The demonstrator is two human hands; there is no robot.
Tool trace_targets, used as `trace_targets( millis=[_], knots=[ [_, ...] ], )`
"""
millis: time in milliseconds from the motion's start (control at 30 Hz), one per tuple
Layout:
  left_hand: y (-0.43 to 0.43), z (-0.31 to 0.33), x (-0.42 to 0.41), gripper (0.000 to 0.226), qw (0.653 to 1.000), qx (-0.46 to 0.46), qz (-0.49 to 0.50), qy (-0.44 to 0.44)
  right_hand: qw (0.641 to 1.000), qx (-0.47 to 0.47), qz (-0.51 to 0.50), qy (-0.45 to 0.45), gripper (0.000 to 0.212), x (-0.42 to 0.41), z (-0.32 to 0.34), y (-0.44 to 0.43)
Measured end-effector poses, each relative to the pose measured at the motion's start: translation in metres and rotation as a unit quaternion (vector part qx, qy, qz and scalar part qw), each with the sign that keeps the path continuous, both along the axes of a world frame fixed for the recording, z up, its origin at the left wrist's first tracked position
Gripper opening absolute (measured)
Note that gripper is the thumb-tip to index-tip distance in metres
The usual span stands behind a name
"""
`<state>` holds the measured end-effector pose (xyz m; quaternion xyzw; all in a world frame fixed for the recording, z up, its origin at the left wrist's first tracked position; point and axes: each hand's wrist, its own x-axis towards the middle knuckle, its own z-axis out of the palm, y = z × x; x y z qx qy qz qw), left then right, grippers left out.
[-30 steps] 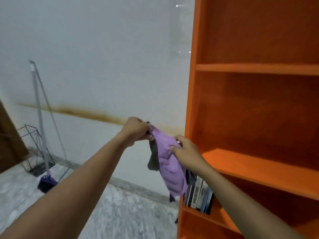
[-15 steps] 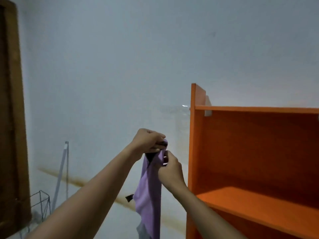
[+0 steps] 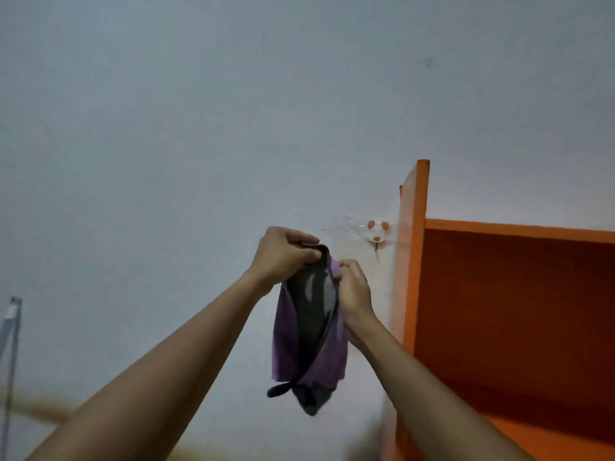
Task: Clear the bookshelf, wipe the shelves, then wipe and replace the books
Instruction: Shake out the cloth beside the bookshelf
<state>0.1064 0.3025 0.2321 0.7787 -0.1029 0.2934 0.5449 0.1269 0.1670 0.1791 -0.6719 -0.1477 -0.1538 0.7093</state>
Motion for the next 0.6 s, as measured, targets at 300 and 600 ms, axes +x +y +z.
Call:
trace_targets(
  millis=[300, 600],
  knots=[
    [0.005, 0.003, 0.125, 0.011, 0.997, 0.022, 0.021, -0.073, 0.943, -0.183, -0.243, -0.138, 0.014, 0.080, 0.009, -0.003],
    [-0.031, -0.002, 0.179, 0.026, 0.998, 0.025, 0.040, -0.033, 0.806, -0.309, -0.493, -0.111, 0.020, 0.112, 0.032, -0.023]
  ],
)
